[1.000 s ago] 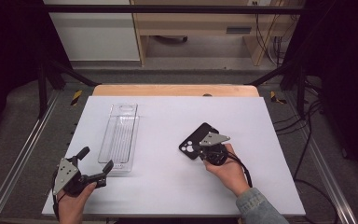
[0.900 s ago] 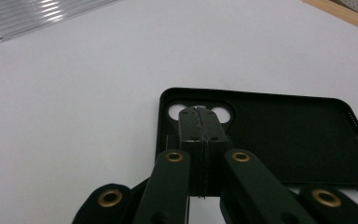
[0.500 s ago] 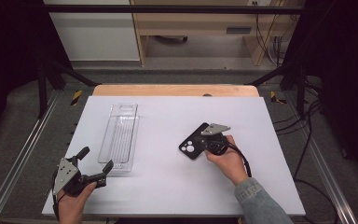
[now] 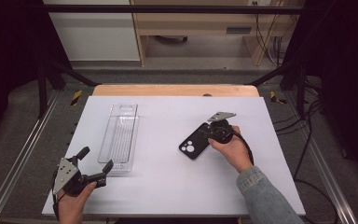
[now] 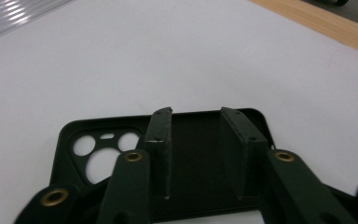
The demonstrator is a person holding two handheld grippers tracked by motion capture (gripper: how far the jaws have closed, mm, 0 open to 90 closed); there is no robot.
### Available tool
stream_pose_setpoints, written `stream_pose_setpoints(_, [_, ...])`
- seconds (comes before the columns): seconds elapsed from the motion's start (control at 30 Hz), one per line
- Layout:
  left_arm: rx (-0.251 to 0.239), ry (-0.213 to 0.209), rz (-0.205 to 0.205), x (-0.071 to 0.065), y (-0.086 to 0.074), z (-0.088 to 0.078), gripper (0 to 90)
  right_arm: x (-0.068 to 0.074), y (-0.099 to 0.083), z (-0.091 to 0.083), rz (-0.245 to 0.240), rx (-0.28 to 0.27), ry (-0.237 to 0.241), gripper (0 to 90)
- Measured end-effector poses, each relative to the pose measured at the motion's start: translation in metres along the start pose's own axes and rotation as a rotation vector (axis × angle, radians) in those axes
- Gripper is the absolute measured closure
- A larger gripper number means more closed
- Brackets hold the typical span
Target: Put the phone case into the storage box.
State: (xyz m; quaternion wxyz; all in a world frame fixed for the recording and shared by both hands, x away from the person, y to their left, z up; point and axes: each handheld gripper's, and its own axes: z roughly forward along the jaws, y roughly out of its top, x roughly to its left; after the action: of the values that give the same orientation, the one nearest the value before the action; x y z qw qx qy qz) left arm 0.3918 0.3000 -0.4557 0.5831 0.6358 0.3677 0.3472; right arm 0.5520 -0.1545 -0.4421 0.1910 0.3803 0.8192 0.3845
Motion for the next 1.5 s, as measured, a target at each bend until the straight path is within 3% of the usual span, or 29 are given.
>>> stream_pose_setpoints(0.27, [0.003,-0.001,0.0,0.0,0.0,0.001,0.7,-0.014,0.003,0.002,0.016,0.031,-0.006,43.5])
stream_pose_setpoints(0.43, [0.004,-0.001,0.003,-0.001,0.0,0.001,0.7,-0.023,0.0,0.004,0.062,0.01,-0.032,30.5])
stream_pose_setpoints(0.57, [0.007,-0.003,0.007,-0.001,-0.001,0.001,0.7,-0.032,-0.003,0.007,0.098,0.008,-0.04,26.2])
stream_pose_setpoints(0.77, [0.009,-0.003,0.009,-0.001,-0.001,0.002,0.7,-0.041,-0.006,0.01,0.124,0.014,-0.049,28.0])
stream_pose_setpoints(0.87, [0.011,-0.004,0.009,-0.001,-0.001,0.002,0.7,-0.042,-0.004,0.01,0.098,0.049,-0.068,27.3])
stream_pose_setpoints(1.0, [0.012,-0.004,0.01,-0.001,-0.001,0.002,0.7,-0.045,0.004,0.005,0.086,0.037,-0.082,28.7])
stream_pose_setpoints(1.13, [0.013,-0.003,0.011,-0.002,-0.001,0.002,0.7,-0.049,0.01,0.005,0.061,0.062,-0.09,27.5])
stream_pose_setpoints(1.5, [0.015,-0.001,0.009,-0.002,-0.001,0.002,0.7,-0.064,0.0,0.021,0.091,0.126,-0.089,36.8])
